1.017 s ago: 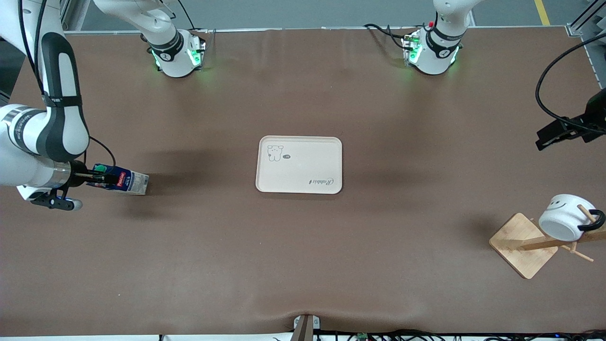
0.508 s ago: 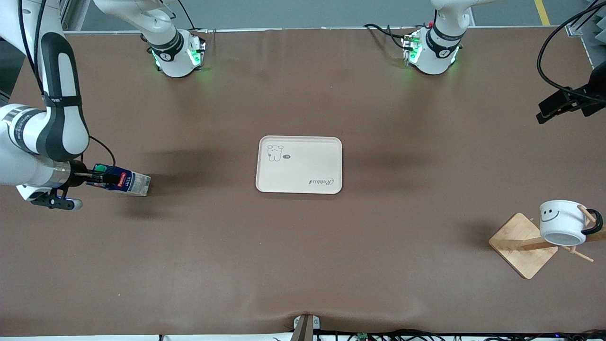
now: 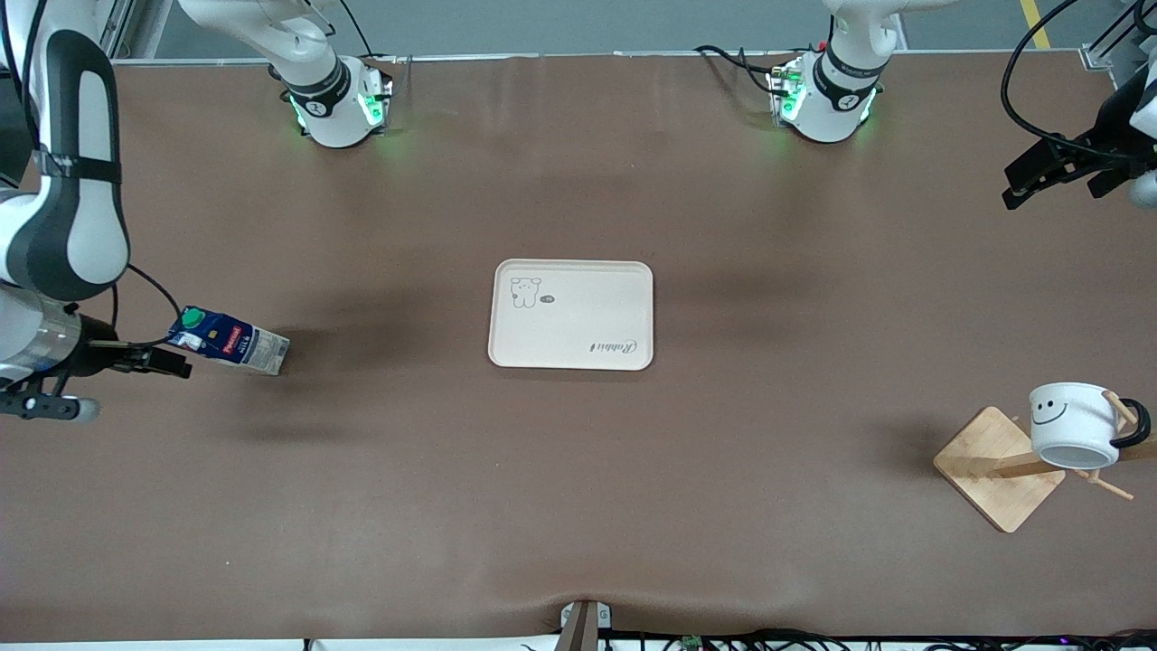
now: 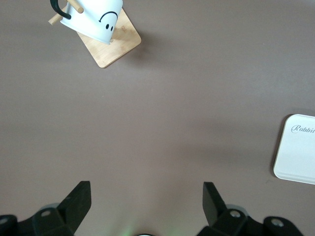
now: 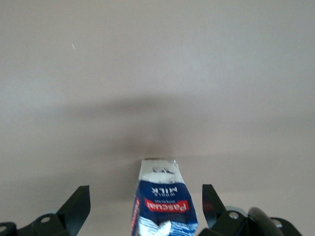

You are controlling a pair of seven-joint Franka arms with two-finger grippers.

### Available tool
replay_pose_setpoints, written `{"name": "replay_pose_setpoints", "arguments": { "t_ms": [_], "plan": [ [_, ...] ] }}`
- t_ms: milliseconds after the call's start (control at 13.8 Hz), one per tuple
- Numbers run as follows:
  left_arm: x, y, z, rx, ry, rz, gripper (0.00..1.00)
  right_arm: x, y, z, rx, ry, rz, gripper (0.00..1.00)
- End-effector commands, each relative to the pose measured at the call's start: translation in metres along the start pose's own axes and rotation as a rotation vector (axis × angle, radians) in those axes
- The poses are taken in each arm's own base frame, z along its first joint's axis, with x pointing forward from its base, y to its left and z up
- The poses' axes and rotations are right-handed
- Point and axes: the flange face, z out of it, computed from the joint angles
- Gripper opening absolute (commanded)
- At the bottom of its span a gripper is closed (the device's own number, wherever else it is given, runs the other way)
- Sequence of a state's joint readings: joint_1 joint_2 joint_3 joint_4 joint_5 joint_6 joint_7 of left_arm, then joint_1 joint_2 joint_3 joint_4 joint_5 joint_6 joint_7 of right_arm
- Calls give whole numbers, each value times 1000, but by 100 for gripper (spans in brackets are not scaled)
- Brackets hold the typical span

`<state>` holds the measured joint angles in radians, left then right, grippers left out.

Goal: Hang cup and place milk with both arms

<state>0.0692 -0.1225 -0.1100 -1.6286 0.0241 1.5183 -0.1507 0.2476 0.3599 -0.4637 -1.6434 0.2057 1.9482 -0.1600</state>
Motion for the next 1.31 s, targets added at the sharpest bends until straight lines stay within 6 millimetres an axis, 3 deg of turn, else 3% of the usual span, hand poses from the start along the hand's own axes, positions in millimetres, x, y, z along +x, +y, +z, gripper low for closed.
{"name": "replay_pose_setpoints", "arguments": {
  "t_ms": [0, 218, 363, 654, 726, 944, 1089, 1235],
  "plan": [
    [-8, -1, -4, -23, 17, 8, 100, 5, -7, -19, 5, 27, -26, 100],
    [-6, -3, -3, -23, 19, 28, 100, 15, -6, -29, 0, 56, -30, 100],
    [-5, -1, -3, -21, 19, 35, 100, 16, -17, -49, 9, 91, -53, 100],
    [-5, 2, -2, -19, 17, 46, 100, -1, -30, -140, 35, 43, -93, 100],
    [-5, 3, -3, -16, 17, 49, 100, -8, -33, -156, 38, 9, -101, 100],
    [-6, 9, -1, -15, 10, 61, 100, -20, -43, -180, 53, -15, -122, 100],
    [-6, 10, 1, -16, 6, 62, 100, -34, -43, -202, 69, -2, -129, 100],
    [-6, 7, 0, -16, 3, 59, 100, -38, -36, -208, 60, 5, -117, 100]
  ]
}}
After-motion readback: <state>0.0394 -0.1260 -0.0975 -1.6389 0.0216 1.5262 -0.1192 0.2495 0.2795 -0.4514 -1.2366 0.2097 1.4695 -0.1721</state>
